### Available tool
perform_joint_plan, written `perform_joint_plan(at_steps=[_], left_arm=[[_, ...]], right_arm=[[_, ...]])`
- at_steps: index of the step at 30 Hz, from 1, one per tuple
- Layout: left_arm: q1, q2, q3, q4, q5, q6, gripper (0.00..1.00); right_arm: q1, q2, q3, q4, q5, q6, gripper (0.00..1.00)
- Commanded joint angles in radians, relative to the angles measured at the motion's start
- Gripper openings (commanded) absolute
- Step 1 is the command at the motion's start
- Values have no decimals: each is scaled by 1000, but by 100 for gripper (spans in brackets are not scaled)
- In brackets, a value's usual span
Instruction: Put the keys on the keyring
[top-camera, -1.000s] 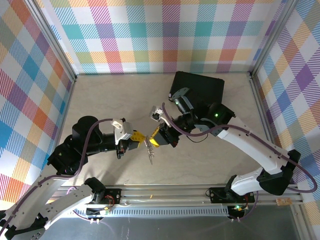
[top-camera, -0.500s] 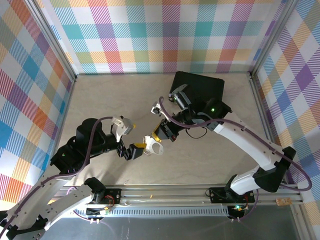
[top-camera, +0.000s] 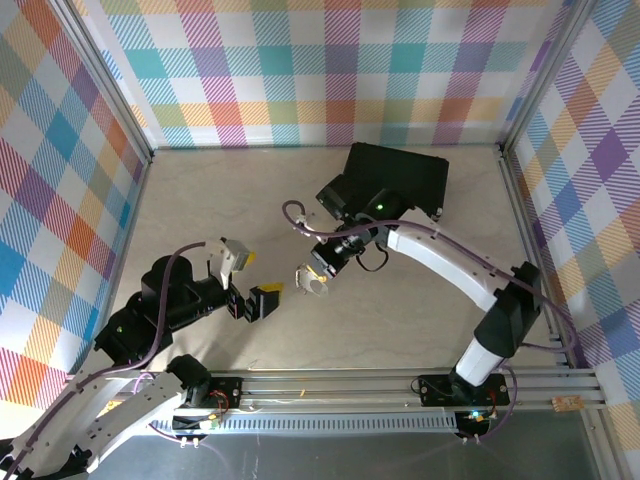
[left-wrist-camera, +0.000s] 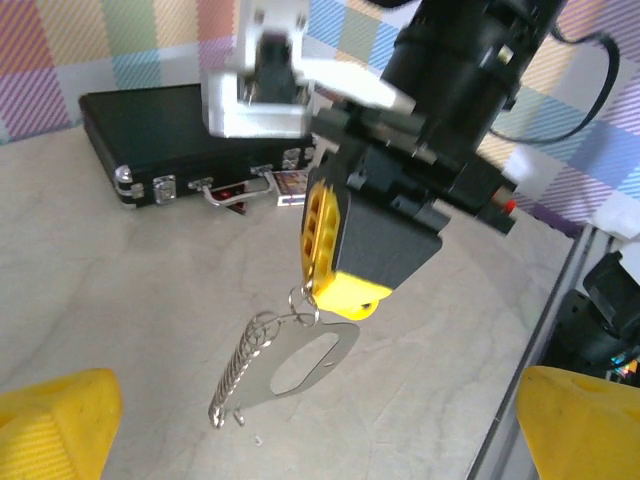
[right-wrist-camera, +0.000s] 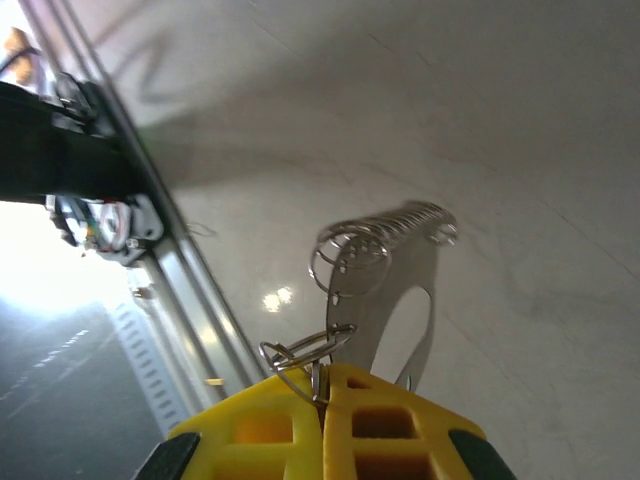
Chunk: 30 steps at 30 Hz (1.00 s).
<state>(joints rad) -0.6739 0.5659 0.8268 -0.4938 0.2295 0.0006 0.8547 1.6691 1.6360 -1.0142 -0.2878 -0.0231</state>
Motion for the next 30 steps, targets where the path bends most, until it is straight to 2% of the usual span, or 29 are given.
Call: perform_joint_plan(at_steps=[1, 18, 30], left_arm=[[-3, -16, -11, 23, -70, -31, 100], [-4, -41, -28, 26, -93, -50, 100], [-3, -9, -28, 42, -85, -53, 100]], right_arm=[[-11, 39, 50, -23, 53, -31, 0], [-86, 240, 143, 120, 24, 3, 0], [-121, 211, -28, 213, 7, 58, 0]])
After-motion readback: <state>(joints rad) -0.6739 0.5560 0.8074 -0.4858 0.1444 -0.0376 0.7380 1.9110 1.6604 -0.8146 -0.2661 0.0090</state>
